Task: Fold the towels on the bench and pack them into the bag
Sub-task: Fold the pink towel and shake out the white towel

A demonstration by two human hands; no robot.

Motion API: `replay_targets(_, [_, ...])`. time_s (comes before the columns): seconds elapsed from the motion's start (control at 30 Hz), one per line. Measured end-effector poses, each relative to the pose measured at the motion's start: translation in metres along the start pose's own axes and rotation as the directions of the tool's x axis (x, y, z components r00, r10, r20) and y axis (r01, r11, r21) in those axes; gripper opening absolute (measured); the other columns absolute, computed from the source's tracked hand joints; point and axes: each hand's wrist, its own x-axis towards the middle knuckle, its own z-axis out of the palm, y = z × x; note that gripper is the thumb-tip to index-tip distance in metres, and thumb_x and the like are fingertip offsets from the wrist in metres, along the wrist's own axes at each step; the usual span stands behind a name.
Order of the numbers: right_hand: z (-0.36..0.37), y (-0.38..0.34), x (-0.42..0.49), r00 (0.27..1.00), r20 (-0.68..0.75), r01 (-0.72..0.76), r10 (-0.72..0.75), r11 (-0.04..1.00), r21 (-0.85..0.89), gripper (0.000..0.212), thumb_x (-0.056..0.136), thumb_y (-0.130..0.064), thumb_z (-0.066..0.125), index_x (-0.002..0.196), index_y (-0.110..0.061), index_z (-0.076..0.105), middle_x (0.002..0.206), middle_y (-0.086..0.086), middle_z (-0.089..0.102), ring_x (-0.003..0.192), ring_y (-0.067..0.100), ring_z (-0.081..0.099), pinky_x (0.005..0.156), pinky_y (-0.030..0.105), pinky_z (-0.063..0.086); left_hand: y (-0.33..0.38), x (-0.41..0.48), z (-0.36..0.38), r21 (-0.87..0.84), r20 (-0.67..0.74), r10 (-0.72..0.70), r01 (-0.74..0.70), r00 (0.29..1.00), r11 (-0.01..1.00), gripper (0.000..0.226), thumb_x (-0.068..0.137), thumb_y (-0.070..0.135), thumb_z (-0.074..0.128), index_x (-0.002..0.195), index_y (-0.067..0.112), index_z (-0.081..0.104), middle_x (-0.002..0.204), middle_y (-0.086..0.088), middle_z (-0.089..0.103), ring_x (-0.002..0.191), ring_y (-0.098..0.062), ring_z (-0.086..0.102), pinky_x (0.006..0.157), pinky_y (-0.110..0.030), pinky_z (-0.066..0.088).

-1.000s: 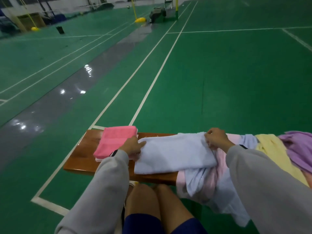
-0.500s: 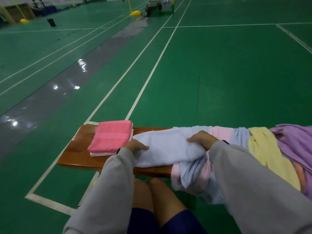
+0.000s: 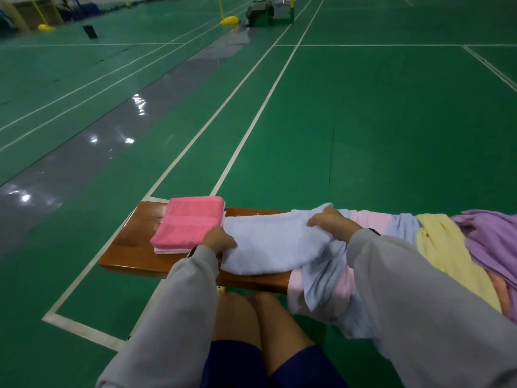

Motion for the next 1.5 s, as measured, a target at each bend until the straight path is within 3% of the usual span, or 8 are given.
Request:
replay_targets(0.2, [0.049,-0.056,-0.022,0.978,0.062,0.199,-0.201,0.979,0.038,0.056,0.082,-0.019,0.075,0.129,-0.006,0.049,0.117,0.013,0.060,0.100,0.029,0.063,0.070,0.033,0.052,0.011,0.001,-0.003,-0.127,-0.194,0.221,-0.248,0.956,0.960,0.027,0.090,0.021,0.074,0.108,0.009,0.059,0.101,-0.004,0.061,0.092,-0.023,0.061,0.085,-0.039,0.055])
replay_targets(0.37, [0.113,-0.070,-0.037,0.957,0.118,0.276,-0.266,0.957,-0.083,0.040,0.084,-0.023,0.072,0.116,-0.006,0.055,0.105,0.014,0.064,0.091,0.026,0.065,0.059,0.028,0.053,0.015,-0.008,-0.007,-0.666,0.368,0.101,0.186,0.924,0.723,0.076,0.097,0.074,0.036,0.118,0.005,0.060,0.111,-0.022,0.071,0.098,-0.038,0.072,0.076,-0.045,0.062])
replay_targets(0.5, [0.154,-0.078,-0.050,0.931,0.293,0.228,-0.220,0.974,0.006,0.022,0.095,-0.021,0.064,0.104,-0.002,0.066,0.092,0.017,0.074,0.082,0.027,0.074,0.069,0.035,0.063,0.007,0.001,-0.003,-0.699,0.323,0.141,0.135,0.936,0.702,0.079,0.092,0.078,0.043,0.122,0.008,0.065,0.117,-0.019,0.070,0.108,-0.031,0.068,0.094,-0.045,0.057])
replay_targets(0.77, [0.143,-0.052,-0.037,0.923,-0.102,0.309,-0.371,0.872,-0.379,0.018,0.091,-0.019,0.050,0.096,-0.010,0.064,0.098,0.011,0.069,0.092,0.034,0.066,0.070,0.034,0.050,-0.012,0.018,0.005,-0.436,0.009,0.046,-0.037,0.999,0.899,0.032,0.097,0.014,0.063,0.125,-0.001,0.056,0.114,-0.012,0.063,0.099,-0.027,0.061,0.081,-0.036,0.054])
replay_targets(1.07, [0.118,-0.022,-0.016,0.990,0.063,0.127,-0.122,0.989,-0.071,0.050,0.085,-0.038,0.076,0.122,-0.010,0.057,0.129,0.011,0.062,0.115,0.031,0.061,0.099,0.044,0.052,-0.007,0.008,0.016,0.608,-0.254,0.237,-0.036,0.938,0.793,0.058,0.094,0.069,0.049,0.102,0.015,0.069,0.094,-0.003,0.066,0.086,-0.020,0.063,0.076,-0.031,0.054])
replay_targets(1.23, [0.122,-0.024,-0.030,0.990,0.141,0.006,-0.024,0.992,0.128,0.038,0.085,-0.035,0.069,0.114,-0.014,0.056,0.115,0.007,0.065,0.105,0.028,0.063,0.092,0.040,0.054,0.000,0.002,0.016,-0.102,-0.046,0.042,-0.046,0.998,0.994,0.063,0.089,0.047,0.074,0.133,0.008,0.054,0.127,-0.010,0.062,0.119,-0.030,0.058,0.104,-0.040,0.046])
replay_targets(1.33, [0.115,-0.040,-0.035,0.980,0.195,-0.073,0.026,0.969,0.238,0.028,0.083,-0.028,0.065,0.105,-0.011,0.059,0.099,0.010,0.068,0.091,0.029,0.068,0.082,0.039,0.059,-0.003,-0.019,0.012,-0.665,0.231,0.029,0.136,0.972,0.735,0.049,0.093,0.022,0.074,0.133,0.005,0.052,0.113,-0.006,0.061,0.112,-0.026,0.055,0.100,-0.038,0.043])
replay_targets(1.5, [0.097,-0.079,-0.036,0.962,0.270,-0.090,0.038,0.979,0.184,0.010,0.089,-0.012,0.064,0.083,-0.010,0.056,0.068,0.009,0.053,0.053,0.021,0.051,0.046,0.022,0.040,-0.001,-0.010,0.001,-0.724,0.220,0.024,0.146,0.975,0.674,0.045,0.083,0.031,0.078,0.116,0.001,0.068,0.104,-0.016,0.073,0.089,-0.029,0.071,0.083,-0.041,0.060])
